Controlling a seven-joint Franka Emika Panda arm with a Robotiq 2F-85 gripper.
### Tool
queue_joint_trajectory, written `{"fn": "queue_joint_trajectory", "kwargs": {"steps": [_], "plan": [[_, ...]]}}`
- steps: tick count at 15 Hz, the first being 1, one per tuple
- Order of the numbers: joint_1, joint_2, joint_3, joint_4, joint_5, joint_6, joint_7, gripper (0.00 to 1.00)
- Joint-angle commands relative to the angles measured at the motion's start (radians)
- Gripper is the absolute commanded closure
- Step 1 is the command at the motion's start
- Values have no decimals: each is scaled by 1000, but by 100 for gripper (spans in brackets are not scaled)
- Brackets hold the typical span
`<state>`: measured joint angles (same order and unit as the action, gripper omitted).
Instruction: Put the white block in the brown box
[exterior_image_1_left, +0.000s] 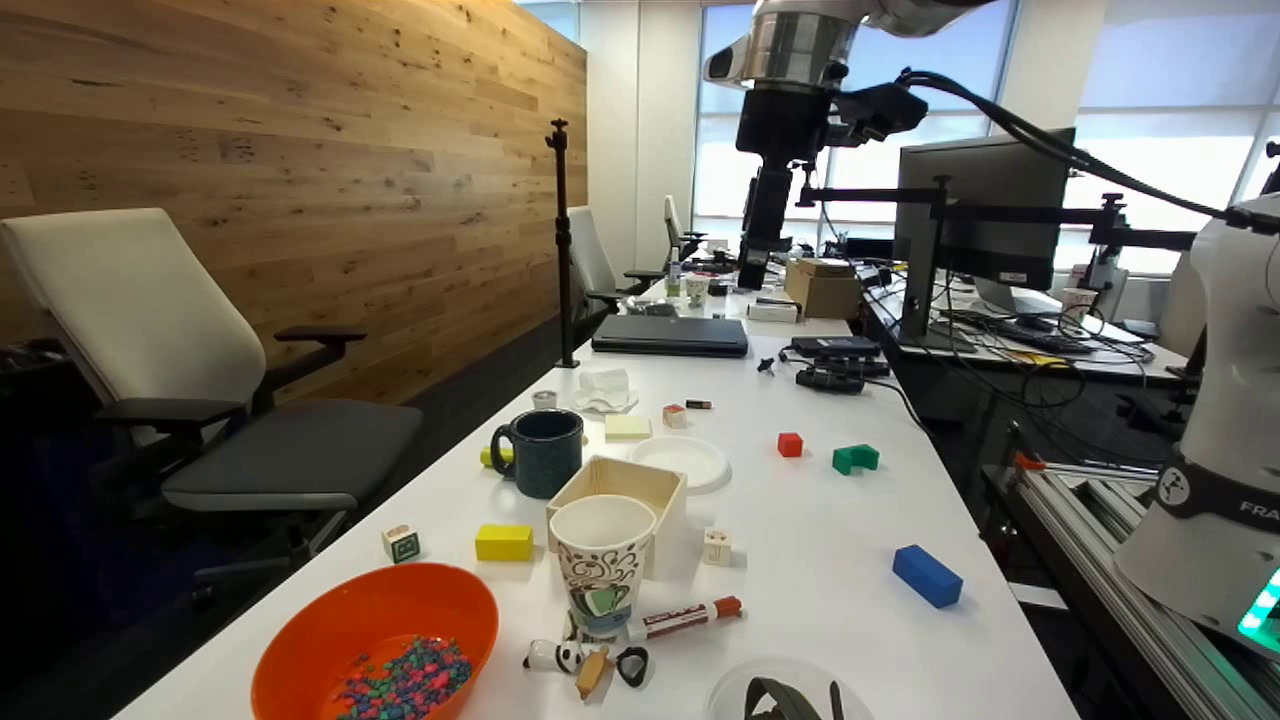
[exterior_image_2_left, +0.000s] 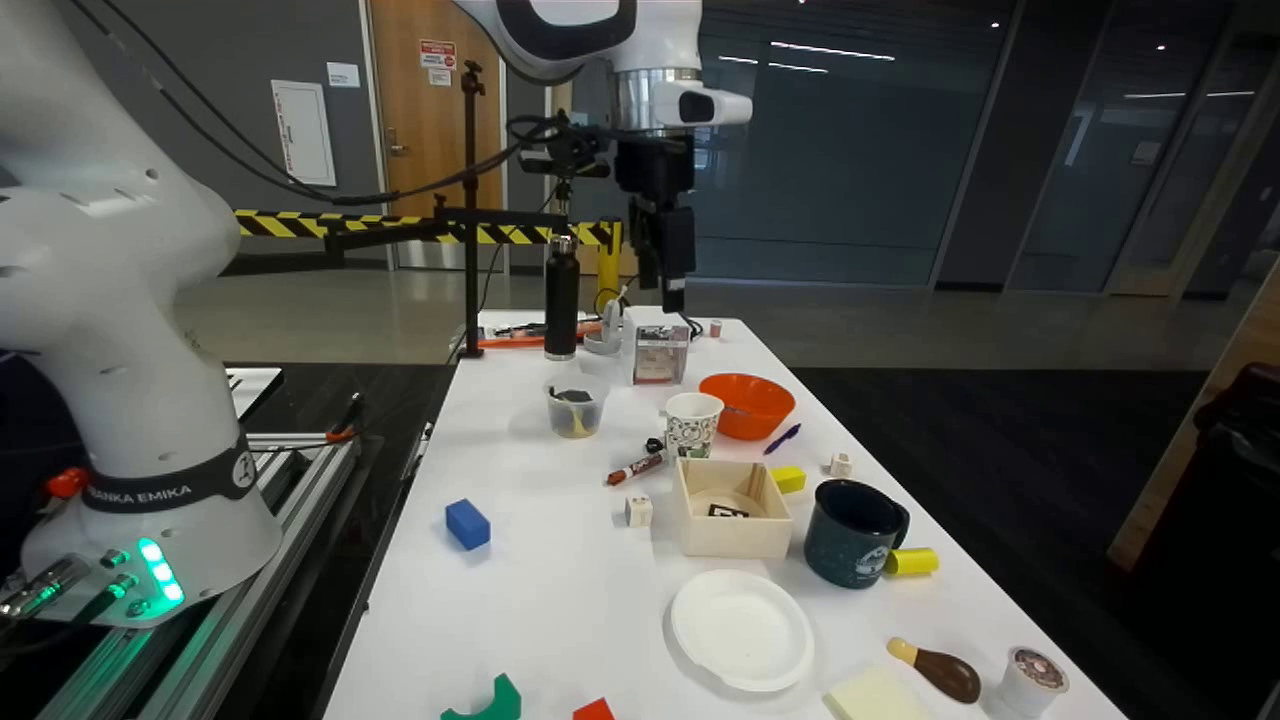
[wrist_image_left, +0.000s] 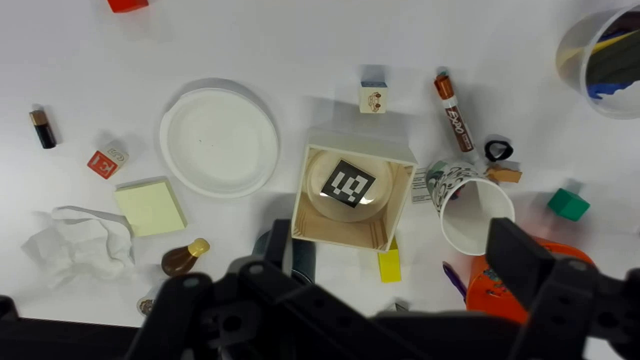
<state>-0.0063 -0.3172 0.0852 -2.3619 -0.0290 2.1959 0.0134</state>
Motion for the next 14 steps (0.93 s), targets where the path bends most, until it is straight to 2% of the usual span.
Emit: {"fn": "queue_joint_trajectory", "kwargs": {"steps": [1, 8, 14], "plan": [[6, 62, 20, 64, -50, 0, 86, 0], [1, 120, 12, 125, -76, -35, 126, 0], [21, 144, 31, 150, -47, -82, 213, 0]]}}
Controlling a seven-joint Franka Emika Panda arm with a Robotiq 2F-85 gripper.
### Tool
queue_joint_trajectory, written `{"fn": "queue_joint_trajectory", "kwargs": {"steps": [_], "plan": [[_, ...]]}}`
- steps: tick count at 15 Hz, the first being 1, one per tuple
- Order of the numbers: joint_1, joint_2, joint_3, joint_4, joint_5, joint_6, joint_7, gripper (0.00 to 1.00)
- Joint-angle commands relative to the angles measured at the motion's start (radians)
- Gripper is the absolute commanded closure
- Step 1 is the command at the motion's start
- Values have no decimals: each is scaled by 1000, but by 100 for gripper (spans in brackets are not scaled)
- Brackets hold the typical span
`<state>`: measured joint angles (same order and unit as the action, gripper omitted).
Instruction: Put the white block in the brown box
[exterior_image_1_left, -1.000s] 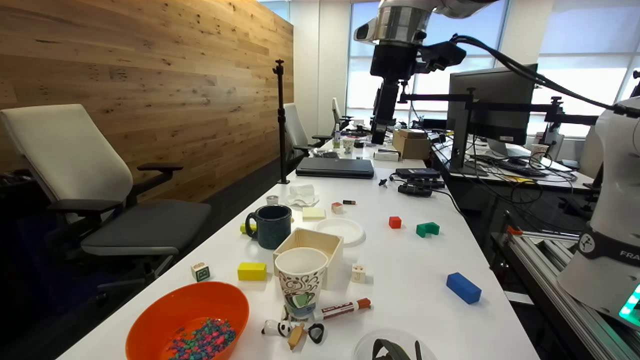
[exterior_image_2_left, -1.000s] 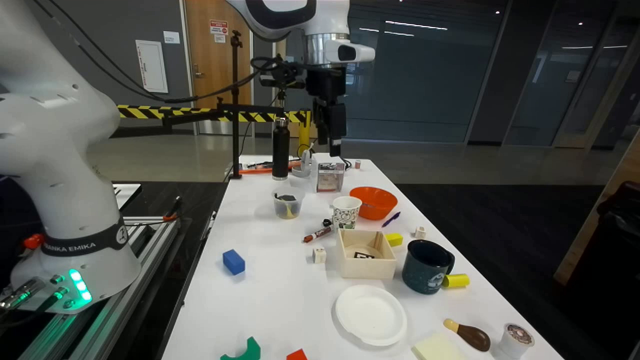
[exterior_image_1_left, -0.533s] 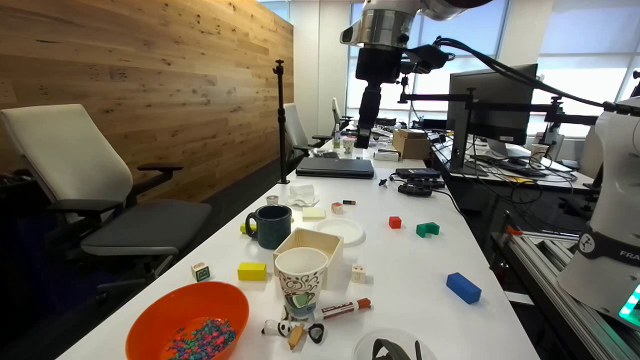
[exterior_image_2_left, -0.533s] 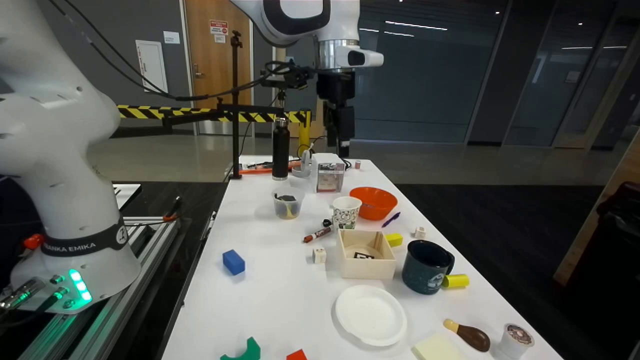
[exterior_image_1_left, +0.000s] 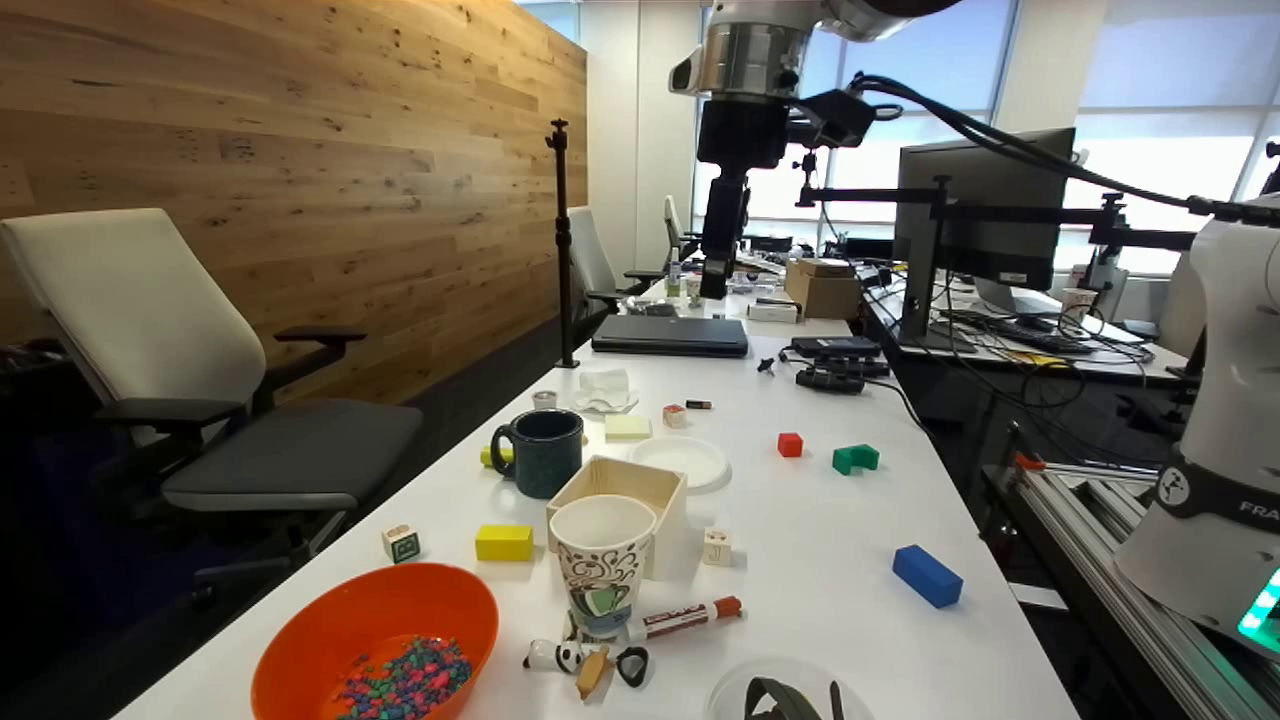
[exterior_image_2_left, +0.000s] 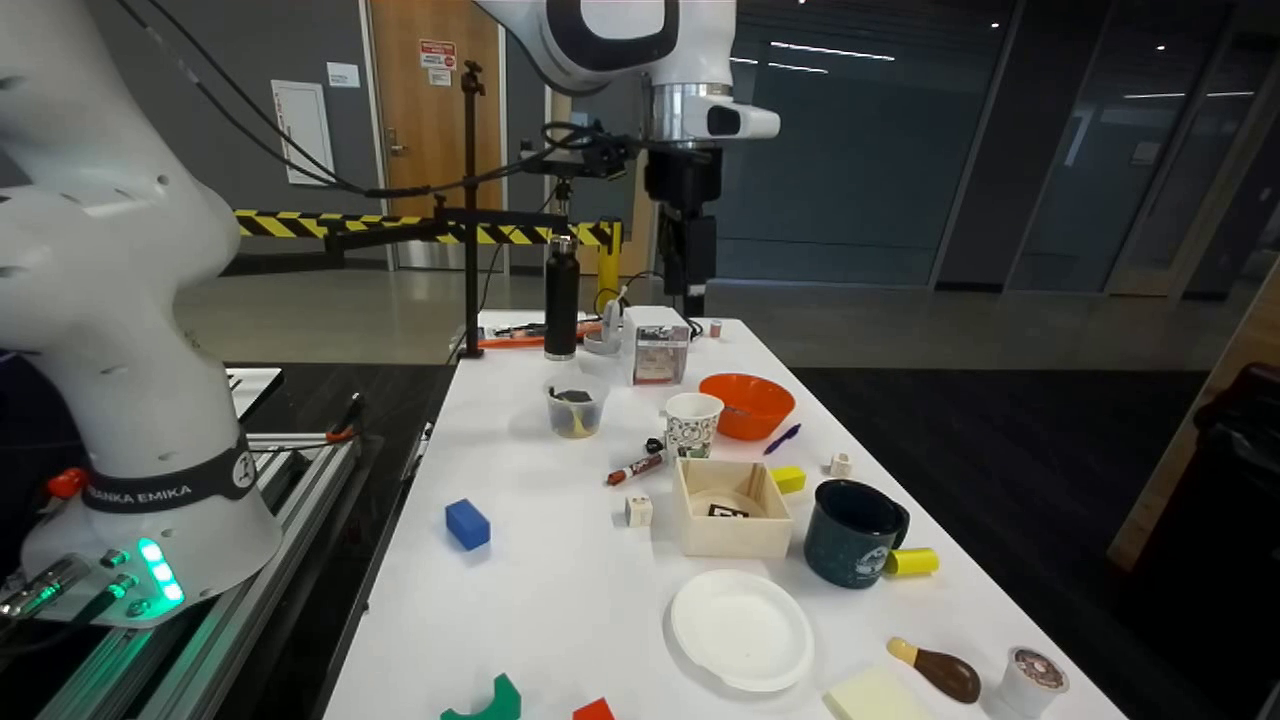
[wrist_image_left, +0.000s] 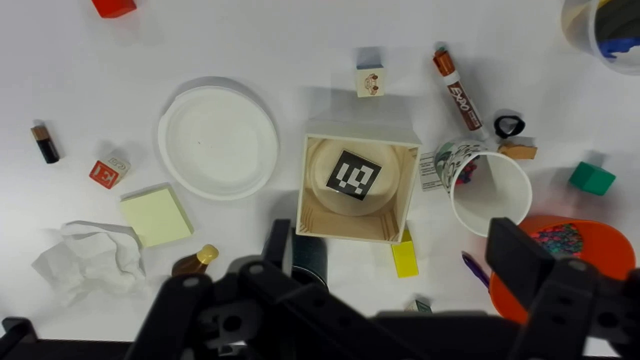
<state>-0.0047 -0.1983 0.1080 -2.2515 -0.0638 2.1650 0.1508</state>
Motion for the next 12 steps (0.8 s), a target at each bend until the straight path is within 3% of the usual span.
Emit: {"fn": "queue_joint_trajectory", "kwargs": {"steps": [1, 12], "plan": [[27, 30, 9, 51, 1, -65, 77, 0], [38, 22, -2, -16, 5, -2, 44, 0]]}}
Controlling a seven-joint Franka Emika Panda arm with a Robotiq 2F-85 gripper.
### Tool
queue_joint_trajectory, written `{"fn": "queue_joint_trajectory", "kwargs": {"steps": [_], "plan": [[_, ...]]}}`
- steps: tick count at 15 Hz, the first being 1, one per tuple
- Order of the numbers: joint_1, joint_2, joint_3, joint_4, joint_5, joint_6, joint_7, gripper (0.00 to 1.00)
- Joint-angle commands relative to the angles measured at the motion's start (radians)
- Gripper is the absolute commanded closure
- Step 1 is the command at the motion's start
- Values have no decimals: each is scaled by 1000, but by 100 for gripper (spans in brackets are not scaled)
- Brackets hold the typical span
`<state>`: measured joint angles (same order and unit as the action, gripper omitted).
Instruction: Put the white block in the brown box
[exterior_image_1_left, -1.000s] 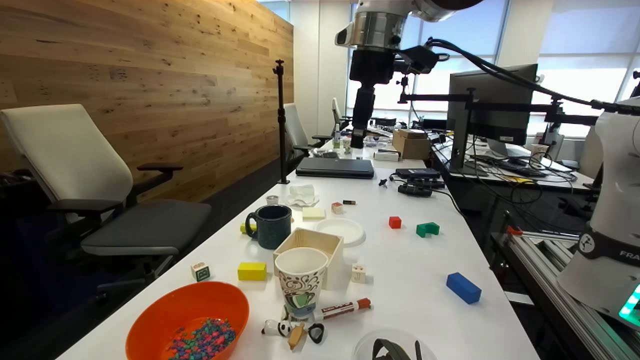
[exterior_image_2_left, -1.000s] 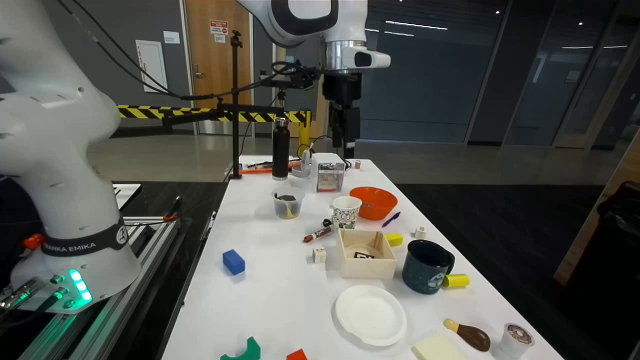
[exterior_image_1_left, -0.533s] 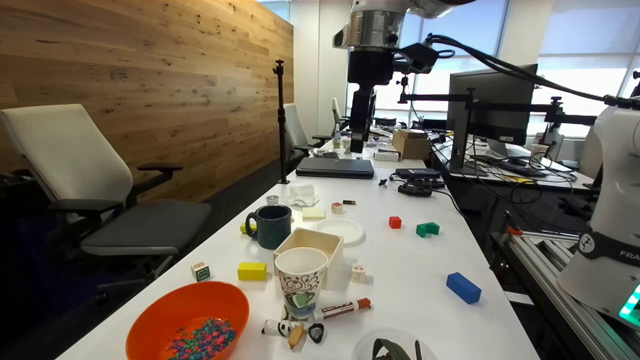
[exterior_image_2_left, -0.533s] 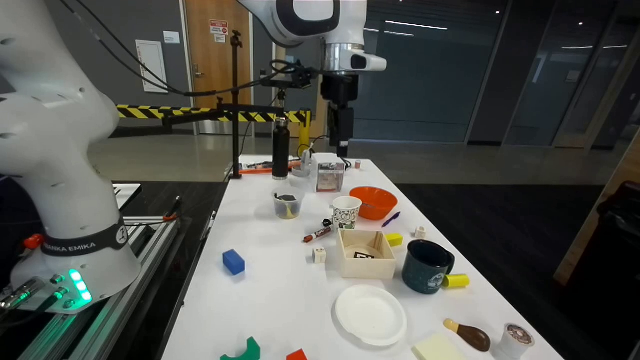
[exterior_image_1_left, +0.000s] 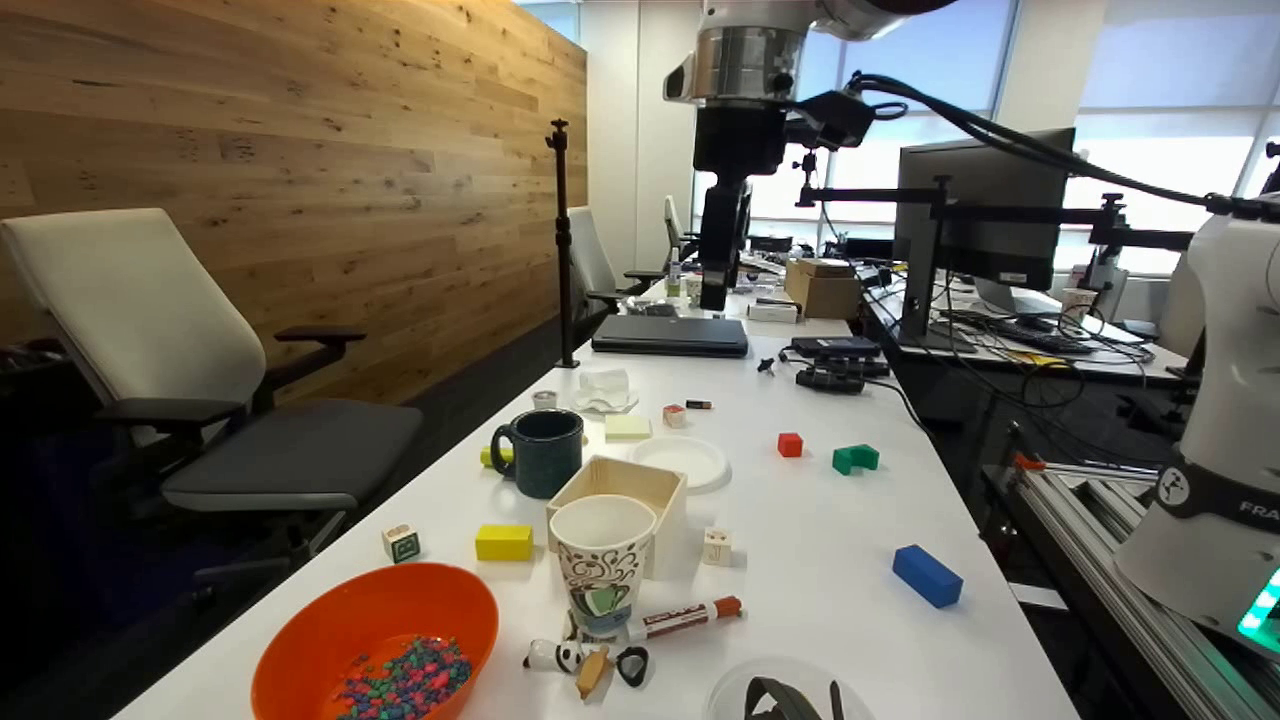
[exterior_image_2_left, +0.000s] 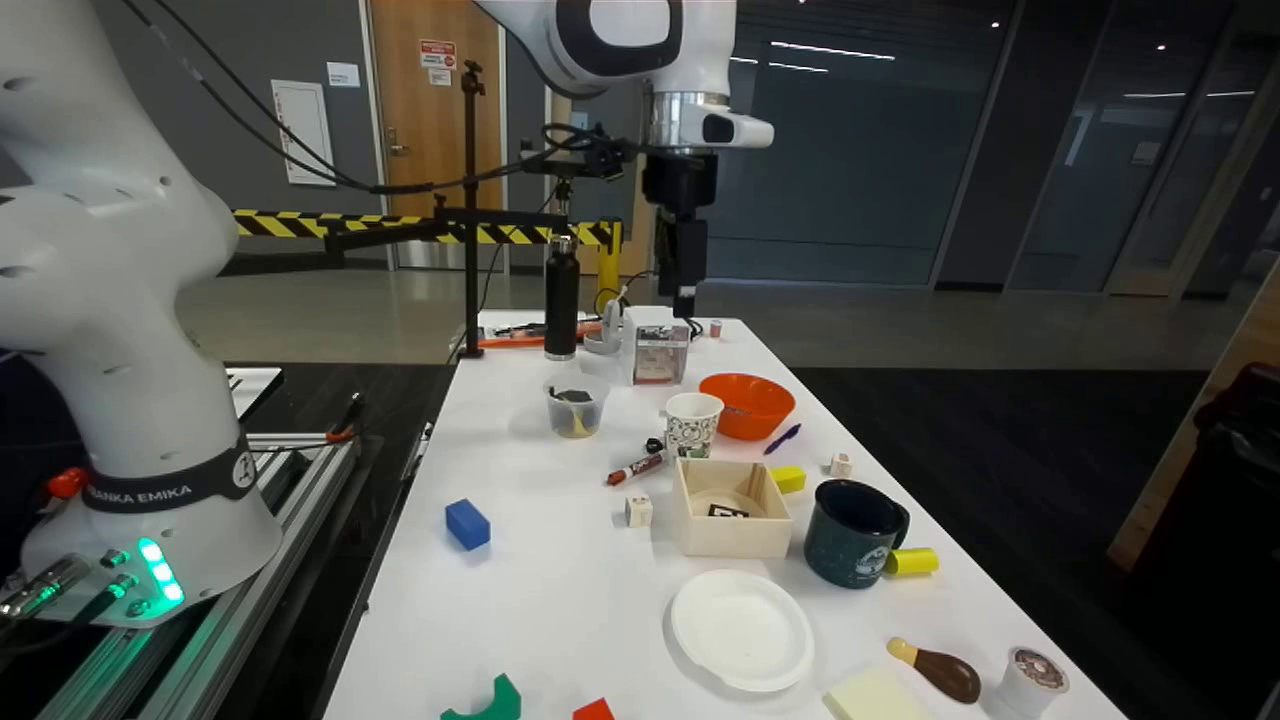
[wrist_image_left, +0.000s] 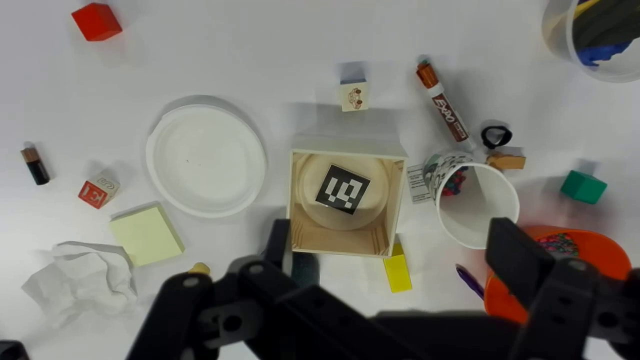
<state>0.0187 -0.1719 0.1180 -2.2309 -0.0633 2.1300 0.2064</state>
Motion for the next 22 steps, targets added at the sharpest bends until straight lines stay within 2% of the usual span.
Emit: {"fn": "queue_joint_trajectory", "kwargs": {"steps": [1, 8, 17, 22], "plan": [[16, -6, -14, -53, 9, 45, -18, 0], [17, -29, -25, -182, 13, 128, -63, 0], [81, -64, 31, -396, 42, 296, 36, 0], [87, -88, 21, -479, 64, 338, 18, 0]]}}
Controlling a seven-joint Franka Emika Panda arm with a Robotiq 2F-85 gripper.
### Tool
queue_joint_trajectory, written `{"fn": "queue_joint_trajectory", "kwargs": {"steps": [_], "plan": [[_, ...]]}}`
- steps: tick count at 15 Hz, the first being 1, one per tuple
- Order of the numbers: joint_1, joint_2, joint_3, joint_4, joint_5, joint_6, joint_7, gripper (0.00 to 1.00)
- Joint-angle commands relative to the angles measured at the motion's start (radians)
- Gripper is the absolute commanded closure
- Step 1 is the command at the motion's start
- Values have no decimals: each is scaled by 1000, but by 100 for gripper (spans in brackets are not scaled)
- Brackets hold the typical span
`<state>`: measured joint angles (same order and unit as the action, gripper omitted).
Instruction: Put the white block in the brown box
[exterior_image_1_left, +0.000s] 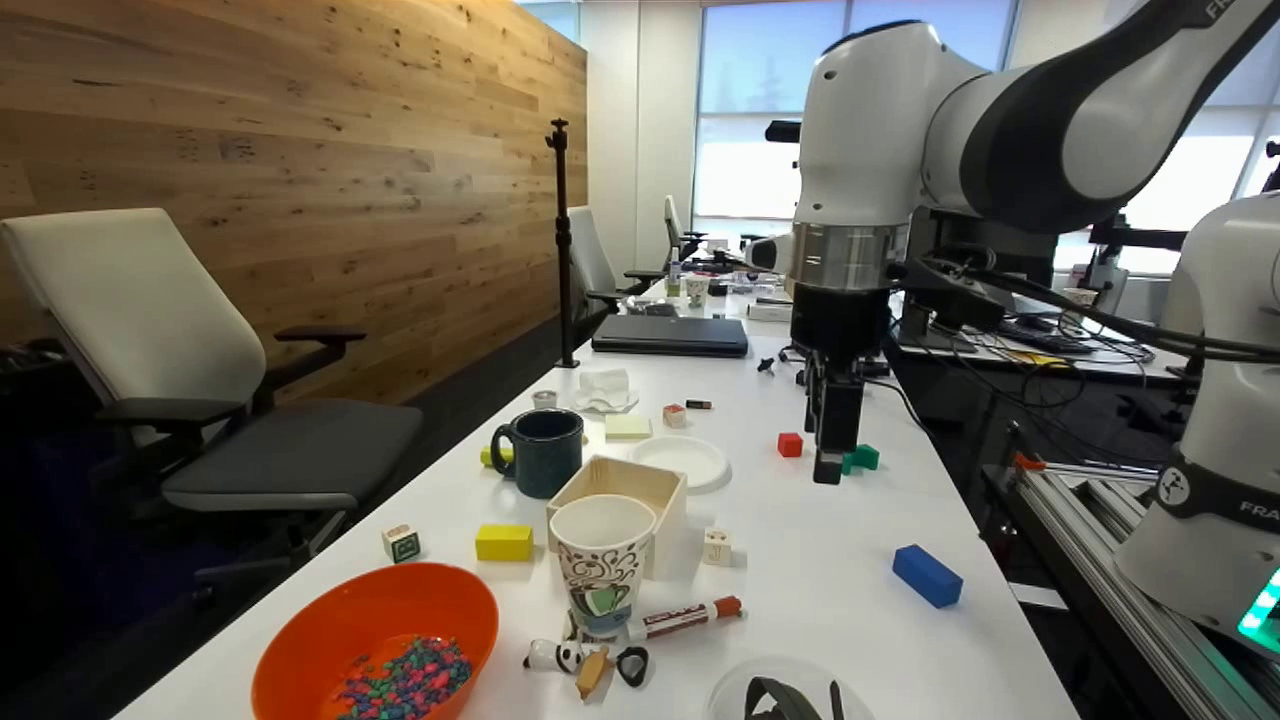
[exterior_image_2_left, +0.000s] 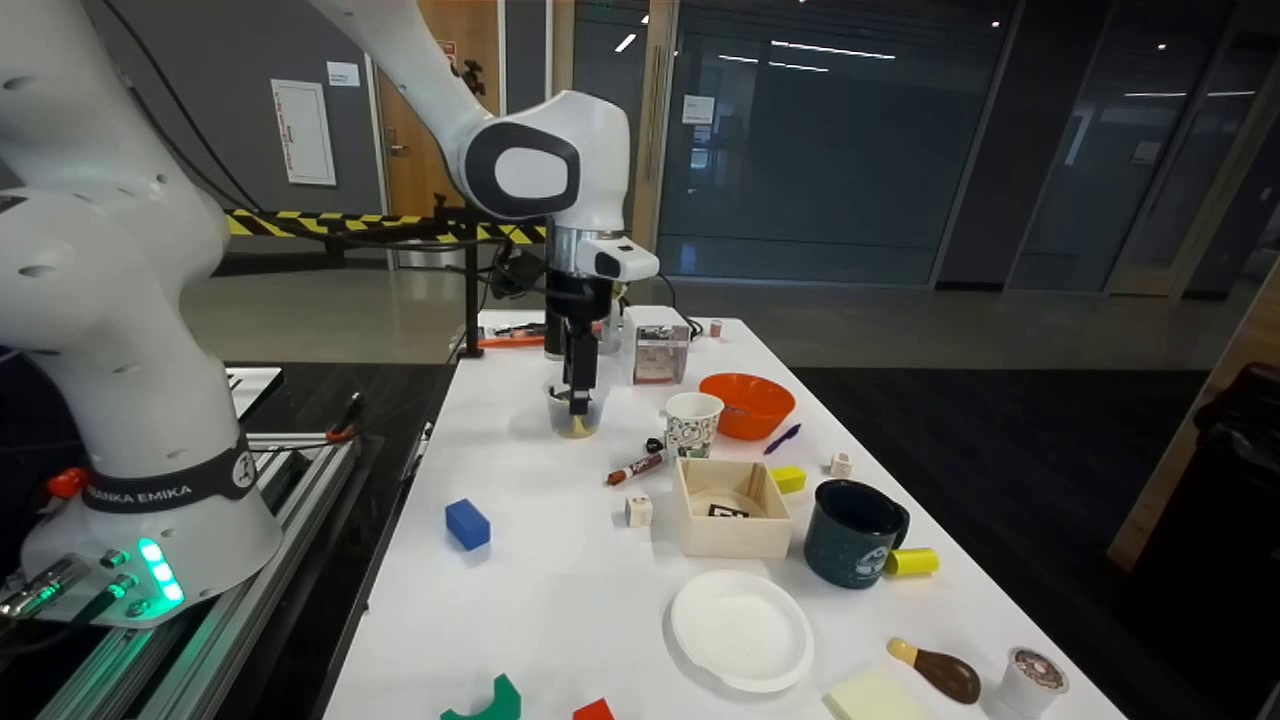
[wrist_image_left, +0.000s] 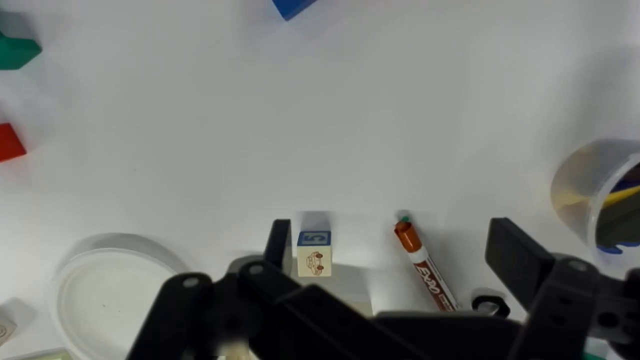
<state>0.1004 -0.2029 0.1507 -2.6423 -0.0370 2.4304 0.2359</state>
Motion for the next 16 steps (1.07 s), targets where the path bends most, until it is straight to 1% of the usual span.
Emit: {"fn": "queue_joint_trajectory", "kwargs": {"steps": [1, 5, 7, 9, 10, 13, 16], "plan": [[3, -60, -19, -77, 47, 48, -20, 0], [-9, -54, -51, -82, 78, 85, -50, 0], [-19, -34, -60, -66, 72, 101, -38, 0], [-24, -36, -68, -56, 69, 86, -28, 0], [-25, -25, -55, -54, 44, 80, -15, 0], [-29, -25, -60, -52, 44, 80, -15, 0], [-37, 18, -53, -33, 21, 133, 0, 0]]}}
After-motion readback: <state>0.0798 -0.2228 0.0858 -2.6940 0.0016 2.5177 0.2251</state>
